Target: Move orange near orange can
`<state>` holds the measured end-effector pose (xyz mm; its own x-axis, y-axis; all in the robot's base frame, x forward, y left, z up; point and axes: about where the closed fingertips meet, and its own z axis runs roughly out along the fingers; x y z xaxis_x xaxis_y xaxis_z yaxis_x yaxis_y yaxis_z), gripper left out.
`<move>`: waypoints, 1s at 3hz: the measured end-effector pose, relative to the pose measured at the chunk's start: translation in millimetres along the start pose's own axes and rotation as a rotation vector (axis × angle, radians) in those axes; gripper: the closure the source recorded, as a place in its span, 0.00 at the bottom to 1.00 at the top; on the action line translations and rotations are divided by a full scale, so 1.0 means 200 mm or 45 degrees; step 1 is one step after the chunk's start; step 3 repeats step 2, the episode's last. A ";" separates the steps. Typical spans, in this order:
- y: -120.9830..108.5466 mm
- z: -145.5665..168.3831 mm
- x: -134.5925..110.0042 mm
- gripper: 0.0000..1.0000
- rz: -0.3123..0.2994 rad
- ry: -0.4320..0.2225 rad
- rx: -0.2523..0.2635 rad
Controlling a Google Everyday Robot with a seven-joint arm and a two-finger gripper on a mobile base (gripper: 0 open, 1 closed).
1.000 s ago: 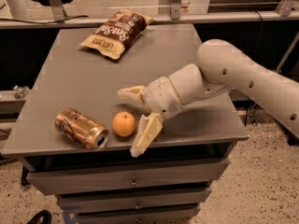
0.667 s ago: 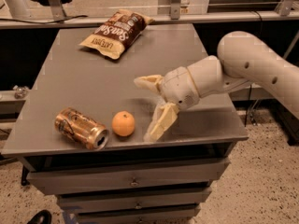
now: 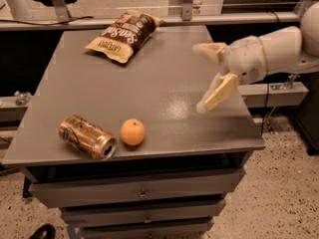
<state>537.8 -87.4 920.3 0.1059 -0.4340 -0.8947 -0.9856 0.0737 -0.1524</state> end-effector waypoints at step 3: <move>-0.06 -0.07 -0.06 0.00 -0.032 -0.010 0.048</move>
Offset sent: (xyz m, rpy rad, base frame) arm 0.0086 -0.0084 0.0185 0.0085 -0.0399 -0.0220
